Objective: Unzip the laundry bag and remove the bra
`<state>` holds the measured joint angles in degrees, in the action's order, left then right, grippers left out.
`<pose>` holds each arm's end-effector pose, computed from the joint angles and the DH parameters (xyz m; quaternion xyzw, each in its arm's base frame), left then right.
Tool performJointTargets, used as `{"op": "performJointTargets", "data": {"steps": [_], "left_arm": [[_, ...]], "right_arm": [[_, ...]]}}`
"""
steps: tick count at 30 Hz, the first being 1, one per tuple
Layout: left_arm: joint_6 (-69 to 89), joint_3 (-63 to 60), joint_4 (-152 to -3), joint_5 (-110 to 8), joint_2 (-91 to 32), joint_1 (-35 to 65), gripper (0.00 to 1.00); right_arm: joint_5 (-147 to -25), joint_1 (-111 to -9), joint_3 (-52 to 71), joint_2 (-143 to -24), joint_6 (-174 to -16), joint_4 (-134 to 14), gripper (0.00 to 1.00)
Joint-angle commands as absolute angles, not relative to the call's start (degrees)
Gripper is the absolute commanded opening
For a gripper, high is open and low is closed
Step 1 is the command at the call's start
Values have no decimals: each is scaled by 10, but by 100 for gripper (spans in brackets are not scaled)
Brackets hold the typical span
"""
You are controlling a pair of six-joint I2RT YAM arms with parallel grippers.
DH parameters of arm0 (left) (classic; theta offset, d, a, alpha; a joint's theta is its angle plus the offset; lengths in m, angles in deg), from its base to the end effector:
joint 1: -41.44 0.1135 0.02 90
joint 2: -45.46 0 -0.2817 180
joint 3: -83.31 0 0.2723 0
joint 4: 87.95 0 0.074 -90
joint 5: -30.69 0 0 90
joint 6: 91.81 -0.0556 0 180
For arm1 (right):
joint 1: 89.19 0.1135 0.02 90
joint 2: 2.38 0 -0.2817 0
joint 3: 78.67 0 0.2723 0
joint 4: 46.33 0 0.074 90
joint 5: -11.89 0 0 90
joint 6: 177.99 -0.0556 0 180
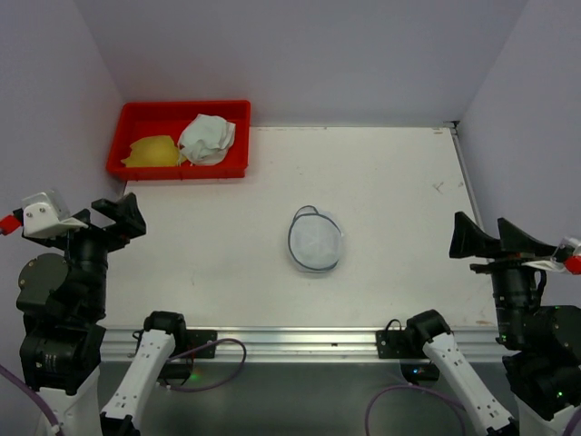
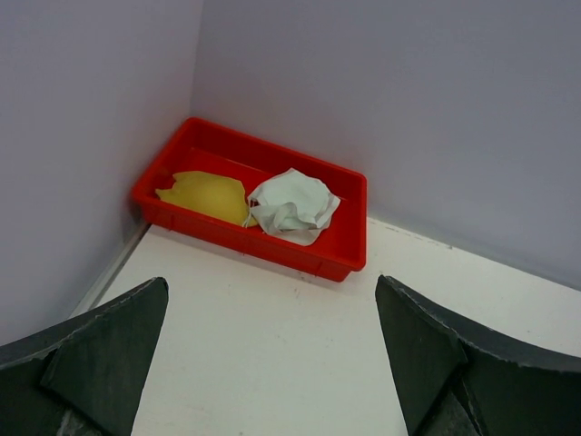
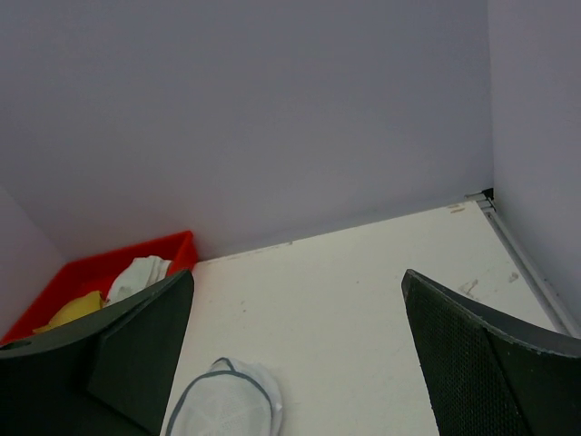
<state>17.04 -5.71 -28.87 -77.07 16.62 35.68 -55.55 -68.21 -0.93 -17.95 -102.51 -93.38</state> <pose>0.0371 0.0133 0.4881 -0.1883 0.6748 -0.0447 0.7121 0.0046 -0.0211 0.4626 0.1215 0.6040 0.1241 0.7778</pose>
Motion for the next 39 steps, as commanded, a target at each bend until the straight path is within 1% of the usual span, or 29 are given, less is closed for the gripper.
{"op": "performJointTargets", "data": {"steps": [1,5,17,39], "left_arm": [[166,-48,-257,-795,191,355,100],[176,-31,-255,-805,212,354,100],[188,-15,-252,-788,202,343,100],[195,15,-278,-772,200,342,100]], "right_arm": [[-586,-682,-23,-171,-992,-931,99],[-604,-682,-31,-166,-992,-925,99],[-620,-683,-56,-171,-992,-925,99],[-633,-682,-55,-169,-999,-916,99]]}}
